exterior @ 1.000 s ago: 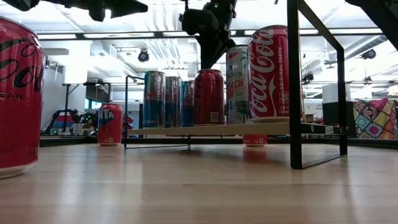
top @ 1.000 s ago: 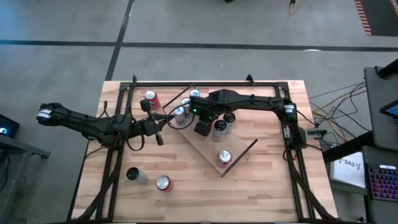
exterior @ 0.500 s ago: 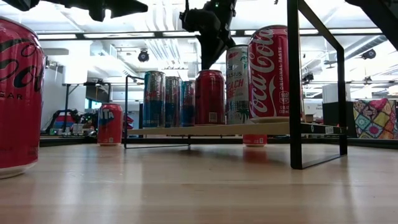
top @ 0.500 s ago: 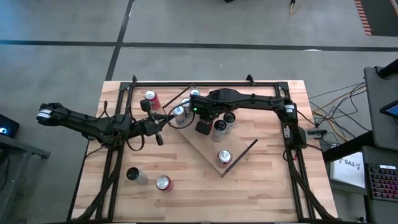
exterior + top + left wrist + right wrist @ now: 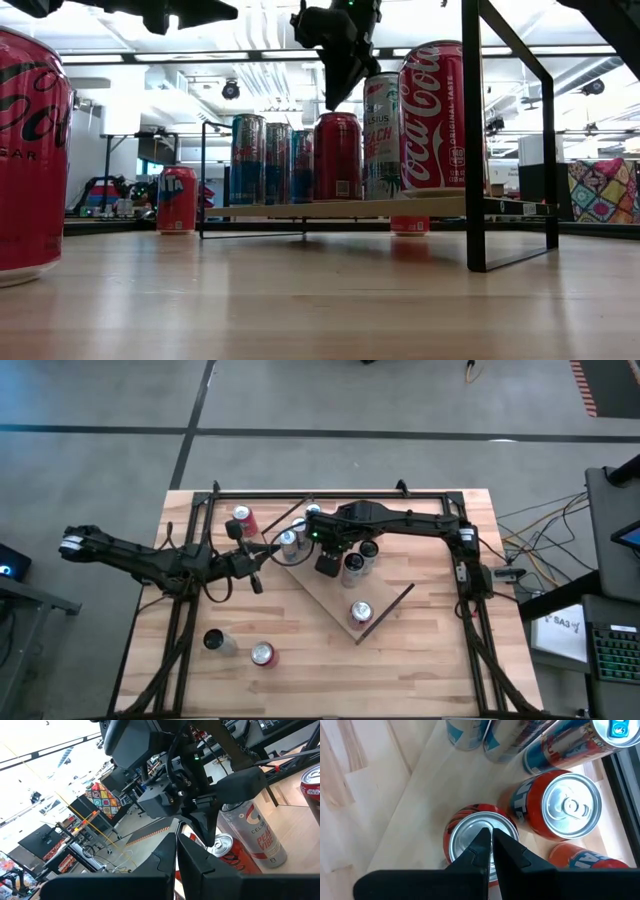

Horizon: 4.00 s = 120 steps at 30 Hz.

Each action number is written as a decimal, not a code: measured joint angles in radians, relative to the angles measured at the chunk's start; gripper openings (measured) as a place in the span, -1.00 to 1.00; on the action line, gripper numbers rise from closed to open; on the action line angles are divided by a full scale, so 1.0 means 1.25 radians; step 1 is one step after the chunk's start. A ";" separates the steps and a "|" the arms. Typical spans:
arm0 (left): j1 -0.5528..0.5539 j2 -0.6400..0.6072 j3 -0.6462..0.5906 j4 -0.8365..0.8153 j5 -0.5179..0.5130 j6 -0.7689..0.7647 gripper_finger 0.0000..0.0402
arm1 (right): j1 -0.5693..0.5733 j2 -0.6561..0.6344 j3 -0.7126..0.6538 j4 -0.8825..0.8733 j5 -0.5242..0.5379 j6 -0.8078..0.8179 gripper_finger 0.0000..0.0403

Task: Place canned beverage on shelf
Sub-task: Put the right soda can on the shelf

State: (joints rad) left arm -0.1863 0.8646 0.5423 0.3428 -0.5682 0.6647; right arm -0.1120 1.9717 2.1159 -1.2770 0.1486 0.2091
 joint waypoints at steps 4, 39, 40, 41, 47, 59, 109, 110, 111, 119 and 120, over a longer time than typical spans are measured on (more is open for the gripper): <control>0.000 0.000 0.000 0.000 0.000 0.000 -1.00 | 0.002 0.000 0.000 0.000 -0.001 0.018 -0.96; 0.000 0.000 0.000 0.000 0.000 0.000 -1.00 | 0.002 0.001 -0.034 -0.007 0.010 0.013 -0.96; 0.000 0.000 0.000 0.000 0.000 0.000 -1.00 | 0.001 0.001 -0.034 -0.007 0.010 0.007 -0.96; 0.000 0.000 0.000 0.000 0.000 0.000 -1.00 | 0.001 0.001 -0.034 -0.007 0.010 0.000 -0.96; 0.000 0.000 0.000 0.000 0.000 0.000 -1.00 | 0.000 0.001 -0.024 -0.017 0.022 -0.028 -0.96; 0.000 0.000 0.000 0.000 0.000 0.000 -1.00 | 0.006 0.002 0.002 -0.008 -0.033 0.020 -0.96; 0.000 0.000 0.000 0.000 0.000 0.000 -1.00 | 0.024 0.045 0.001 0.001 0.009 0.076 -0.96; 0.000 0.000 0.000 0.000 0.000 0.000 -1.00 | 0.023 0.045 0.001 0.000 0.009 0.076 -0.96; 0.000 0.000 0.000 0.000 0.000 0.000 -1.00 | 0.023 0.045 0.001 -0.001 0.009 0.076 -0.96; 0.000 0.000 0.000 0.000 0.000 0.000 -1.00 | 0.010 0.045 0.001 -0.007 0.009 0.086 -0.96; 0.000 0.000 0.000 0.000 0.000 0.000 -1.00 | 0.009 0.045 0.001 -0.008 0.009 0.086 -0.96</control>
State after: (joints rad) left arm -0.1864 0.8642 0.5423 0.3425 -0.5680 0.6647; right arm -0.1012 2.0274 2.1170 -1.2865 0.1604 0.3164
